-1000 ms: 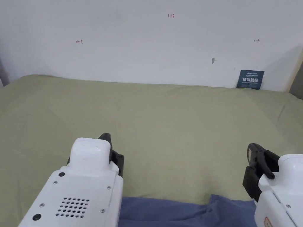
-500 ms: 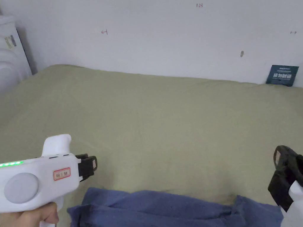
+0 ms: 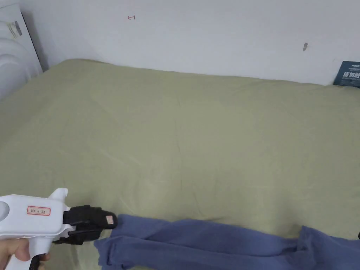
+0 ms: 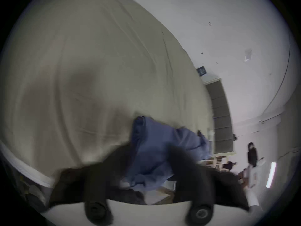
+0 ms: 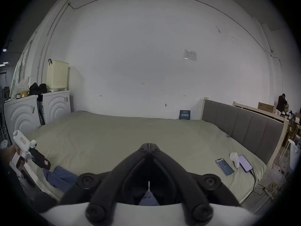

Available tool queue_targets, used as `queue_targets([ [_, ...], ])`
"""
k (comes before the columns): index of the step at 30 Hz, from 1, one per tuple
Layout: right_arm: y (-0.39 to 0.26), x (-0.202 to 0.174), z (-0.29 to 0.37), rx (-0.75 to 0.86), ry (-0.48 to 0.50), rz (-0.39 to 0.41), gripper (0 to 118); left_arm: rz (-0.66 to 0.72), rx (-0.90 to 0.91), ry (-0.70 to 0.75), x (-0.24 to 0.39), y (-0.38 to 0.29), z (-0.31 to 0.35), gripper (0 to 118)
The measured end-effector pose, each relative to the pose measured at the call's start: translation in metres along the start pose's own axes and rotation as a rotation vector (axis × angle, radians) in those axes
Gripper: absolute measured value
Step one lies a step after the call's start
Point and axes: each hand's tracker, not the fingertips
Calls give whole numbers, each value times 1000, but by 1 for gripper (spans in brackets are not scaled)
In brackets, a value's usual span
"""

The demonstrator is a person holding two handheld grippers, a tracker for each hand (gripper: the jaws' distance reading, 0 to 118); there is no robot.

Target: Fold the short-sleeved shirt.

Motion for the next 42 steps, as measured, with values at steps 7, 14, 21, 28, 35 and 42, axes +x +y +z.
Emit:
queue_targets([
  [7,-3,2,1,-21,-14,-9,1,14,-173,-77,-5,0,-44,117],
  [14,-4,6,0,-27,-18,-11,1,21,-198,-157,0,-2,-56,101],
  [21,-4,11,4,-29,-1,-30,1,23,-174,-16,-4,-6,-61,14],
  [28,0,17,9,-13,4,-42,1,47,-72,-8,-1,2,-20,11],
  [35,5,22,10,9,11,-43,1,35,26,125,-12,3,51,11],
  [42,7,21,13,46,4,-28,1,-110,48,244,37,-13,61,10],
])
